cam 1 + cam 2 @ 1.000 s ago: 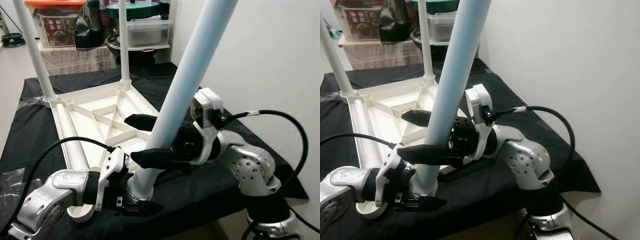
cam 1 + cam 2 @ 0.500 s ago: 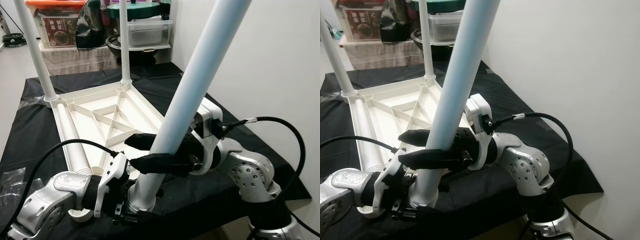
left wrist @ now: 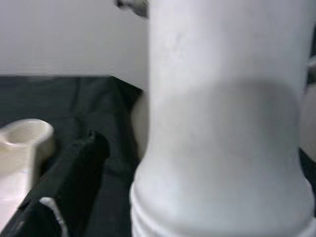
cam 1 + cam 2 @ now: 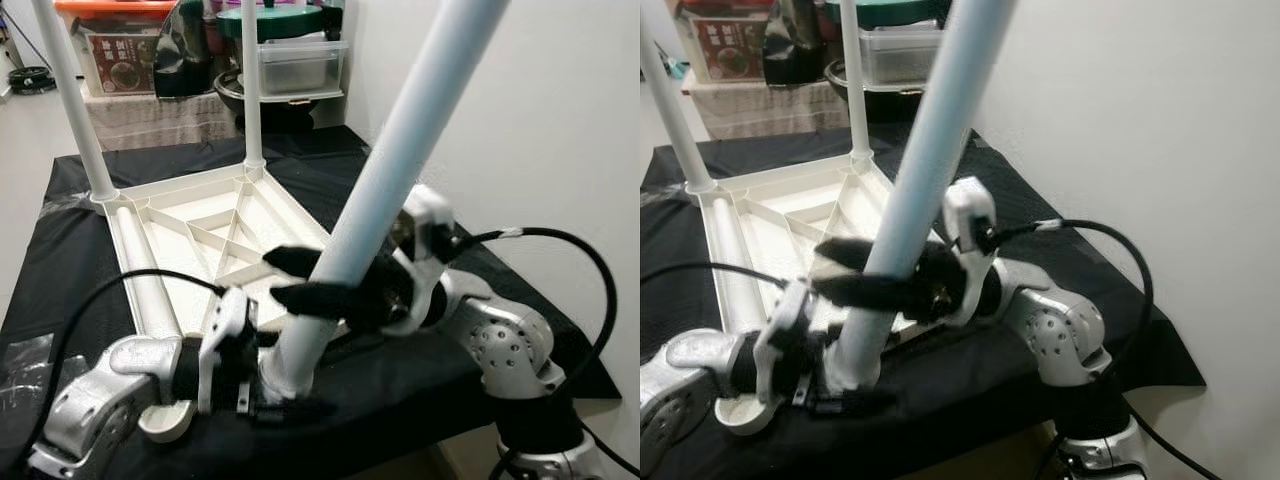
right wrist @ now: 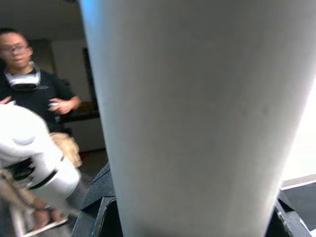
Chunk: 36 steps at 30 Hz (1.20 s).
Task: Building children table
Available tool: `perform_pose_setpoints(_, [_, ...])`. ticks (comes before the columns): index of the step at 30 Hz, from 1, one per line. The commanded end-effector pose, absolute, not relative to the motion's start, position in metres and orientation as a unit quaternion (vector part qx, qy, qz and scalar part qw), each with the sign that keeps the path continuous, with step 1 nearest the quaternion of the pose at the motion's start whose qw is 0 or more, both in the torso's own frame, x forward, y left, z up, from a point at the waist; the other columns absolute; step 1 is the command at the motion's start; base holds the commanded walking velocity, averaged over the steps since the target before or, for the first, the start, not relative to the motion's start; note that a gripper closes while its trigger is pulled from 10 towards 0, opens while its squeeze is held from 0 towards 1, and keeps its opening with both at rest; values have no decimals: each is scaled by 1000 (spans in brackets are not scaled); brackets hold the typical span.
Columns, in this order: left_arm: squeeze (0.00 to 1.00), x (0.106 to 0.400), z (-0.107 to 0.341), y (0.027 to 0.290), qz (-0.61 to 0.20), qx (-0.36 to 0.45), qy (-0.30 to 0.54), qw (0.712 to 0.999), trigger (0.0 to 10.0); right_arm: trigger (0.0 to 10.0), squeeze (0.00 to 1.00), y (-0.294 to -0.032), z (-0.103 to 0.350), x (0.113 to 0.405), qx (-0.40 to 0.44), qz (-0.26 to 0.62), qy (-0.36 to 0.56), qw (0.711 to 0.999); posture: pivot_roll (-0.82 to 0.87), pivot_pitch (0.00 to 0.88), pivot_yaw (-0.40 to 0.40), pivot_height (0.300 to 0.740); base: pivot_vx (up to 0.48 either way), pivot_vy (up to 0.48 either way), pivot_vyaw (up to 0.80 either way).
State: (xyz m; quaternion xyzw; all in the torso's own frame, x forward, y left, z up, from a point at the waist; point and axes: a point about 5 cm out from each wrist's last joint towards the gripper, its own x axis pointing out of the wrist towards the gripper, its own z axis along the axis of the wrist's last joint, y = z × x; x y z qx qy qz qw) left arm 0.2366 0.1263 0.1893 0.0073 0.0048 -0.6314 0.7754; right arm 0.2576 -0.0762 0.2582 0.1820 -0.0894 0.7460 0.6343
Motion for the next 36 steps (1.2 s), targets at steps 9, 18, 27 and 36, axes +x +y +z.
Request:
perform_pose_setpoints(9, [1000, 250, 219, 152, -476, -25, -81, 876, 10000, 0, 0, -89, 257, 303, 123, 623, -102, 766, -18, 0, -69, 740, 0, 0, 0])
perform_pose_setpoints(18, [0, 251, 212, 166, -328, -55, -111, 937, 10000, 0, 0, -113, 230, 345, 52, 450, -46, 890, 3, 0, -87, 740, 0, 0, 0])
perform_pose_setpoints(27, [0, 242, 188, 171, -277, -46, -67, 957, 10000, 0, 0, -132, 221, 361, 27, 358, -38, 933, 17, 0, -82, 740, 0, 0, 0])
perform_pose_setpoints(36, [0, 250, 174, 171, -219, -24, -42, 974, 10000, 0, 0, -166, 224, 374, -12, 246, -57, 968, 6, 0, -65, 740, 0, 0, 0])
